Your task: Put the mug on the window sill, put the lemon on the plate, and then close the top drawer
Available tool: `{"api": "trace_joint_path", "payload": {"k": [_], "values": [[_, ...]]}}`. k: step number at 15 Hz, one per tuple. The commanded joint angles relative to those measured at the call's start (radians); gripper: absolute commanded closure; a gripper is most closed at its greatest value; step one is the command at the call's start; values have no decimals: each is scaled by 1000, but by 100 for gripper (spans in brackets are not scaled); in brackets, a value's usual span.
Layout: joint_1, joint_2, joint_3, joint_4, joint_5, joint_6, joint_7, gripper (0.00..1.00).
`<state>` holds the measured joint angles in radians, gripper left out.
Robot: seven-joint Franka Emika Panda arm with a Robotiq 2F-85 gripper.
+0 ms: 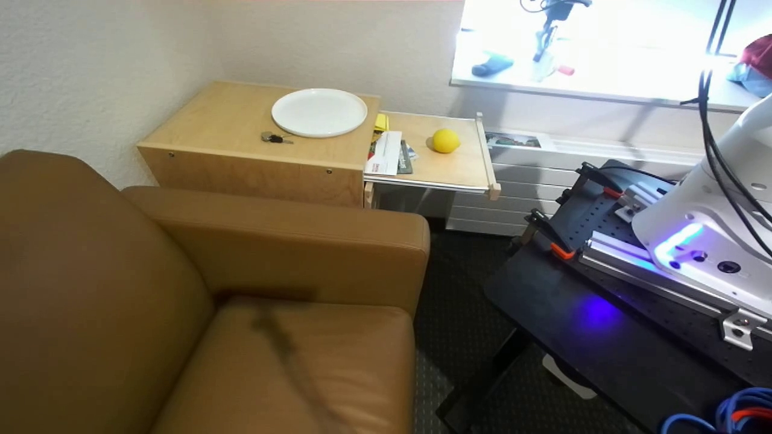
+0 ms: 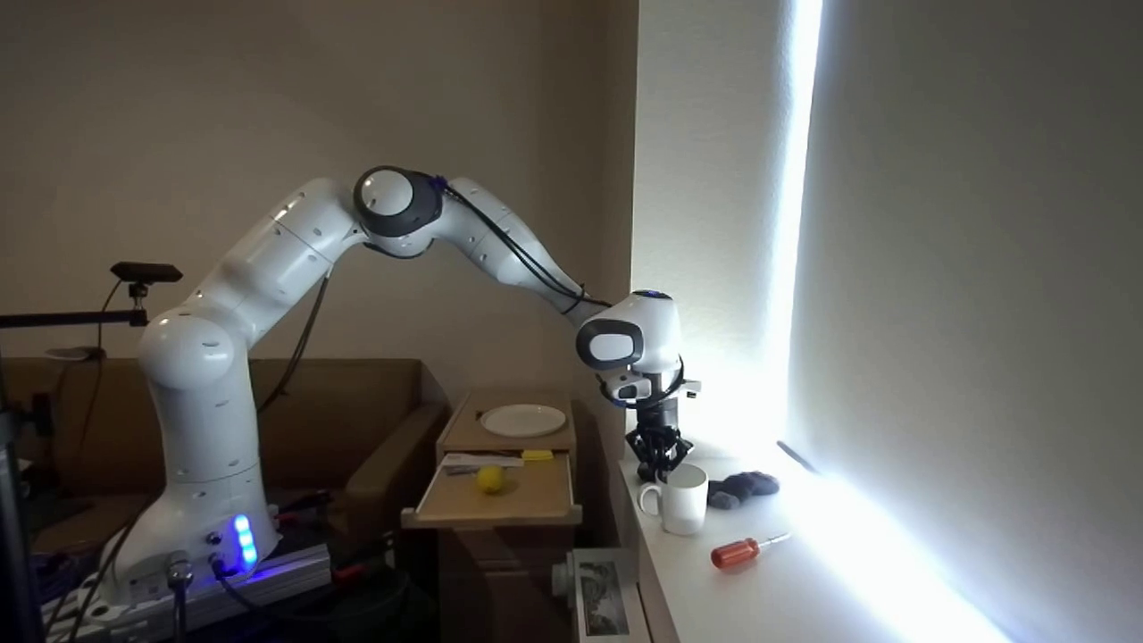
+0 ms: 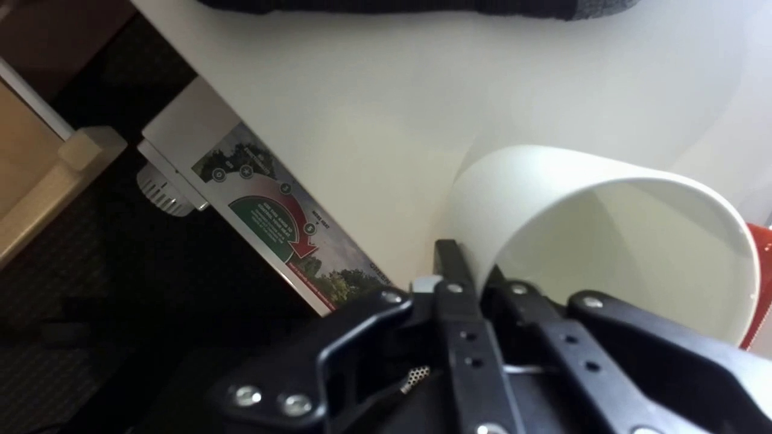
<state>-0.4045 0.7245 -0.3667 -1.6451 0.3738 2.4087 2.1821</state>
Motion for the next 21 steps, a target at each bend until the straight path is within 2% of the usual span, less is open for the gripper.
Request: {"api": "trace_joint_path", "payload": {"k": [1,2,3,5,9,14,16,21], "values": [[-31,49,32,43,19,31,2,99],[-23,48,25,39,9,33,9,99],[-16,47,18,40,-1,34,14,70],[-13,42,20,37,-5,41,7,64],[-10,26,29,31,2,81,-1,35],[-26,-124,42,-58,9,118,-81,2],[-63,-244,95,-130,51,99,-228,0],[-41,-523,114,-361,135,42,-507,0]]}}
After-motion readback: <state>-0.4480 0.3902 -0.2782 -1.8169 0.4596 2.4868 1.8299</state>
